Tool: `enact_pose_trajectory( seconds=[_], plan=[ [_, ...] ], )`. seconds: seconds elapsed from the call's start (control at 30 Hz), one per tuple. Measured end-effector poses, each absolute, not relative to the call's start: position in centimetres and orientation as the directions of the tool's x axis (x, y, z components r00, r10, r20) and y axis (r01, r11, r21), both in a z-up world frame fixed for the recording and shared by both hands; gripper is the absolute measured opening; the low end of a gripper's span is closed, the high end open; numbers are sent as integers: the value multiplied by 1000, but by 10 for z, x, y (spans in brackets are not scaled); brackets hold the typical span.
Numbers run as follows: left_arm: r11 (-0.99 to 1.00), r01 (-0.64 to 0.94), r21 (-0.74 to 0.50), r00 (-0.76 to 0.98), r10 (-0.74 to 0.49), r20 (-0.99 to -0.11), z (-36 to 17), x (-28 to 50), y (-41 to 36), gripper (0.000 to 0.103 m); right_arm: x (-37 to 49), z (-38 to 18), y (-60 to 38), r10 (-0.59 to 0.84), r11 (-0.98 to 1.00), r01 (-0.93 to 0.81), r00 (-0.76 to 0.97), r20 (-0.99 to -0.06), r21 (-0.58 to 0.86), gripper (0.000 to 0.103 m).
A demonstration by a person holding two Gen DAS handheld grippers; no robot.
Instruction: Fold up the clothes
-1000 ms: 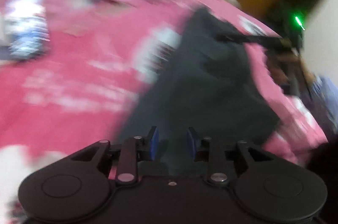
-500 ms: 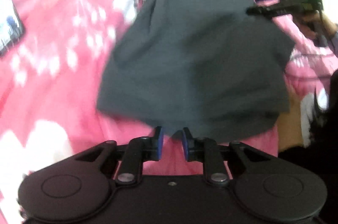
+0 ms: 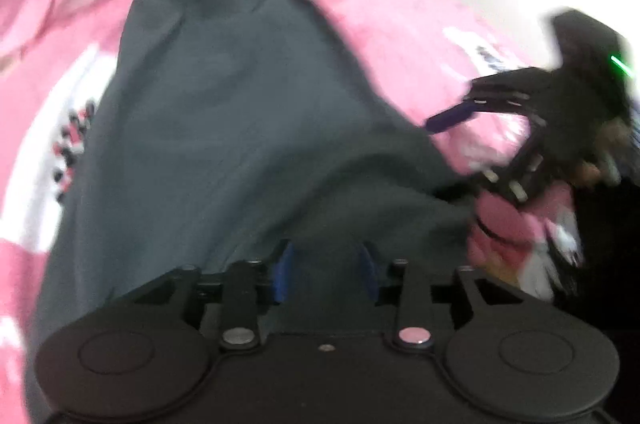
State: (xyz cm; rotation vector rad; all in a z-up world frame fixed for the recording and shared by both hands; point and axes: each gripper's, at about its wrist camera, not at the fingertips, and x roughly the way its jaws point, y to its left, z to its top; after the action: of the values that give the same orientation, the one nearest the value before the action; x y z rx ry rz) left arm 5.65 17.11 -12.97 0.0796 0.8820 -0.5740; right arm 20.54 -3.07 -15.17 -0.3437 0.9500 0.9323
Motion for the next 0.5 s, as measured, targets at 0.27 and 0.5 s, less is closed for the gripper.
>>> enact_pose_trajectory(
  seconds=[0.27,0.5],
  plan=[
    [635,770,55,451,-482,-751,-139,-24,117,42,224,-153,-41,575,656,-713,260,-776,247,84],
    [612,760,220,546,-415,-728,-181,-18,84,22,228,-146,-53,602,676,-674,275,-749,297,84]
  ],
)
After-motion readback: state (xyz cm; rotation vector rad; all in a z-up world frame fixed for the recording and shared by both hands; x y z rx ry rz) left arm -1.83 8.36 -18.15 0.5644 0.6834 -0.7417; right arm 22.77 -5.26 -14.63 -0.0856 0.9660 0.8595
